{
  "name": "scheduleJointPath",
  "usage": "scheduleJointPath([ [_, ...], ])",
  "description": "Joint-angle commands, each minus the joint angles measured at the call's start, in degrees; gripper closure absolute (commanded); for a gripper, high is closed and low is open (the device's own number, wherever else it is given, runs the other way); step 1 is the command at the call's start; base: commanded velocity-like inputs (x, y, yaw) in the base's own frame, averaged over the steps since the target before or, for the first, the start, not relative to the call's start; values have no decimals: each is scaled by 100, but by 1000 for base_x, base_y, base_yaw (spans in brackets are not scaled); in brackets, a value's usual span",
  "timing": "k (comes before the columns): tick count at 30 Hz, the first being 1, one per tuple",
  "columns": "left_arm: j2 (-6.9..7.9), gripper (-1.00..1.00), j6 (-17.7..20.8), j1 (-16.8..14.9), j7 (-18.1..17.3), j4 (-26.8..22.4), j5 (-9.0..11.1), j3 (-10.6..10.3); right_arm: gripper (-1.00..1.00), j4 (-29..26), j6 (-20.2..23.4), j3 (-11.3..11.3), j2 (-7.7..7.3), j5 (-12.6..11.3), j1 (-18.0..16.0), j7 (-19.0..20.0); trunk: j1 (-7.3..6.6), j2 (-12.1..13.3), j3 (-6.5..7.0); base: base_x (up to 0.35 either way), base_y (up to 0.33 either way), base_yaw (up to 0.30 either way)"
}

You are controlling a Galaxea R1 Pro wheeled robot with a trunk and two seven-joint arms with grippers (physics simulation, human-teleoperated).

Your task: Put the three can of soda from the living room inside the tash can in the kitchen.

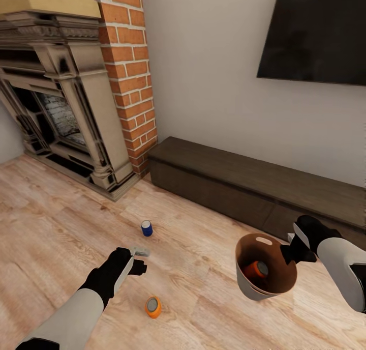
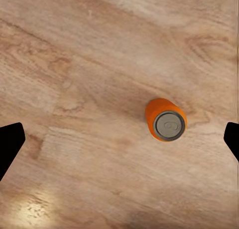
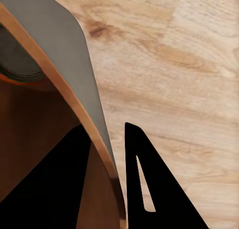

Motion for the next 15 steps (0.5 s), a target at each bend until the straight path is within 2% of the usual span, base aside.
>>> scheduleJointPath([
  [1, 1, -100, 2, 0, -14, 1, -1, 0, 100, 2, 2, -6, -1, -36, -2, -2, 0, 0, 4, 0, -12, -138],
  [6, 2, -100, 8, 0, -163, 40, -10, 0, 100, 4, 2, 12, -3, -36, 4, -2, 0, 0, 27, 0, -132, -175],
  [15, 9, -100, 13, 0, -323, 66, -23, 0, 100, 6, 2, 21, -4, -35, 7, -2, 0, 0, 85, 0, -264, -191],
])
